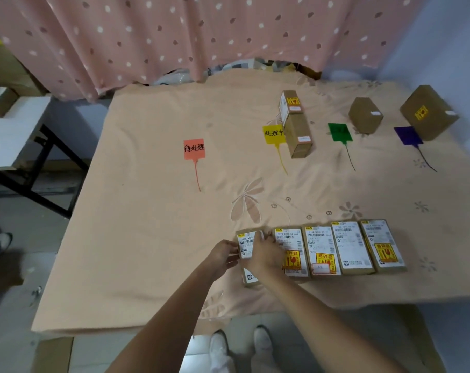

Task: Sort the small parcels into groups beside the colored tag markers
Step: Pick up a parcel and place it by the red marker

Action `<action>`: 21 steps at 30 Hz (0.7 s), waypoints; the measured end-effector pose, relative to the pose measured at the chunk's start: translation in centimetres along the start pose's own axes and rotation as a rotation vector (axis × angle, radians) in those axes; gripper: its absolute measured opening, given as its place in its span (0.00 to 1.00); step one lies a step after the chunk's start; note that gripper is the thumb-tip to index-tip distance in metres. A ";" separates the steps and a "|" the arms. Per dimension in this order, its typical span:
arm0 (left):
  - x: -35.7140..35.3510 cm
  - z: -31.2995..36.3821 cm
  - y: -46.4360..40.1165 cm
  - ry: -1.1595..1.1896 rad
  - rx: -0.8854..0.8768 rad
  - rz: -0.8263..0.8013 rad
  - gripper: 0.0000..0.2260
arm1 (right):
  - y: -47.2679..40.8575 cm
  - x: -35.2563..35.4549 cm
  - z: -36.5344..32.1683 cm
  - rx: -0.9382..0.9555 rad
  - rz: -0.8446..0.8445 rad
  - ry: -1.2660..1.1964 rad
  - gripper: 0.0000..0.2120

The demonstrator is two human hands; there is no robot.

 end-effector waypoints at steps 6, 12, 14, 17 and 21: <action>0.8 0.4 0.3 -0.023 -0.034 -0.035 0.06 | -0.5 -0.4 -0.4 -0.054 -0.011 -0.062 0.44; 2.9 5.3 2.2 -0.081 -0.247 -0.091 0.04 | -0.3 6.5 -0.1 -0.110 -0.174 -1.069 0.28; 3.1 7.4 3.7 -0.082 -0.233 -0.245 0.09 | 0.0 9.5 -0.3 -0.073 -0.240 -1.327 0.27; 2.5 11.0 6.6 -0.087 -0.338 -0.381 0.16 | 0.1 12.8 -0.6 0.025 -0.271 -1.595 0.24; 1.5 14.4 9.0 -0.049 -0.483 -0.386 0.31 | 0.1 16.3 -0.5 0.158 -0.210 -1.669 0.25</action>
Point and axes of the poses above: each hand's wrist, its own y-axis away from the middle knuckle, its own x-axis out of the back of the hand, z = x × y, the point moved 3 cm from there along -y, towards the middle knuckle, and after that the axes turned 6 degrees about z, right-handed, at the moved point
